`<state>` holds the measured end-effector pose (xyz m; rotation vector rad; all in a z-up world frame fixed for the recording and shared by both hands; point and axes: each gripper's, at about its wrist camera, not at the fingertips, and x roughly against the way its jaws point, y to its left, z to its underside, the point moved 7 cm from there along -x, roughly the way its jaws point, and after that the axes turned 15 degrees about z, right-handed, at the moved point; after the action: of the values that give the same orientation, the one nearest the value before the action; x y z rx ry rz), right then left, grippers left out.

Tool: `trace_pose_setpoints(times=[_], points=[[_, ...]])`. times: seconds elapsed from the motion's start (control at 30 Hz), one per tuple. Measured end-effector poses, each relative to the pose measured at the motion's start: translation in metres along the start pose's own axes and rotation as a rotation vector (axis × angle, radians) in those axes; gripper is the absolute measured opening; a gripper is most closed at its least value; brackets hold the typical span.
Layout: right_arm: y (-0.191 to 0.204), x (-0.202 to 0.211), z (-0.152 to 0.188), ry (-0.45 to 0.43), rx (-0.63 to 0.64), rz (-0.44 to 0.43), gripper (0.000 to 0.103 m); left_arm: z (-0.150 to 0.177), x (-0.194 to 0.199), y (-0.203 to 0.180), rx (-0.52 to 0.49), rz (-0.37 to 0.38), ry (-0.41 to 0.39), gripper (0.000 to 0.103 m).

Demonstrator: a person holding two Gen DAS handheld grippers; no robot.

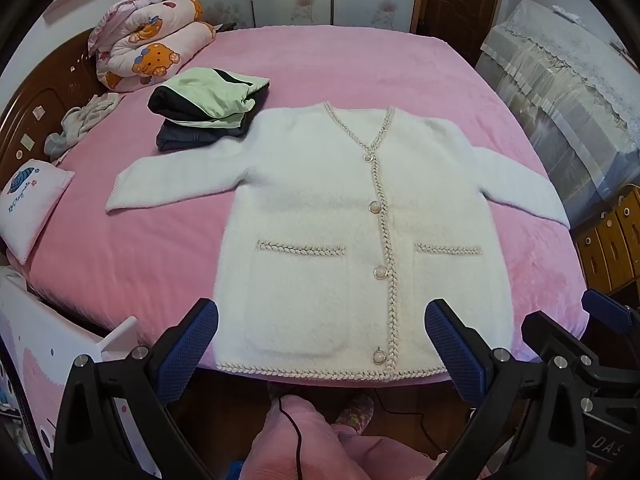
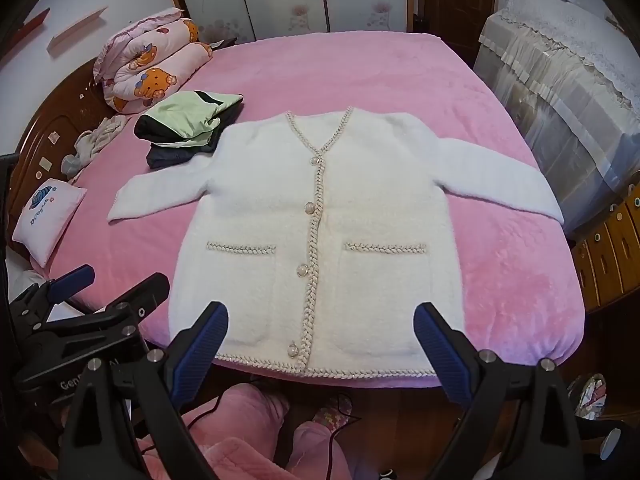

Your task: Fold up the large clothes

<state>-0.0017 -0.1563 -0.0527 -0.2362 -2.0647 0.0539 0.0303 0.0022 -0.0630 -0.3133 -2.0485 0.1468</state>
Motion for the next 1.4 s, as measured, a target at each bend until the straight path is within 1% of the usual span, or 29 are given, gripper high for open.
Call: trace_pose_setpoints(times=[0.13, 0.53, 0.83, 0.93, 1.13, 1.27, 1.33, 1.4], points=[[-0.006, -0.002, 0.001, 0.006, 0.000, 0.003, 0.095, 0.001, 0.000, -0.002, 0.001, -0.002, -0.001, 0.102], [-0.003, -0.005, 0.004, 0.020, 0.003, 0.017, 0.095, 0.002, -0.002, -0.003, 0.004, -0.004, 0.006, 0.102], [-0.002, -0.010, 0.010, 0.044, 0.016, 0.026, 0.095, 0.013, -0.005, 0.002, 0.039, 0.010, 0.026, 0.102], [-0.001, -0.011, 0.011, 0.054, 0.007, 0.025, 0.095, 0.020, -0.006, 0.006, 0.049, 0.004, 0.047, 0.102], [0.008, -0.029, 0.015, 0.114, 0.004, 0.061, 0.094, 0.026, -0.004, 0.025, 0.077, -0.032, 0.073, 0.102], [0.024, -0.045, 0.015, 0.165, 0.005, 0.052, 0.088, 0.030, -0.009, 0.049, 0.111, -0.053, 0.121, 0.102], [0.033, -0.052, 0.012, 0.165, 0.024, 0.078, 0.088, 0.032, -0.011, 0.068, 0.143, -0.067, 0.135, 0.102], [0.044, -0.060, 0.007, 0.141, 0.051, 0.109, 0.088, 0.034, -0.013, 0.089, 0.177, -0.074, 0.147, 0.102]])
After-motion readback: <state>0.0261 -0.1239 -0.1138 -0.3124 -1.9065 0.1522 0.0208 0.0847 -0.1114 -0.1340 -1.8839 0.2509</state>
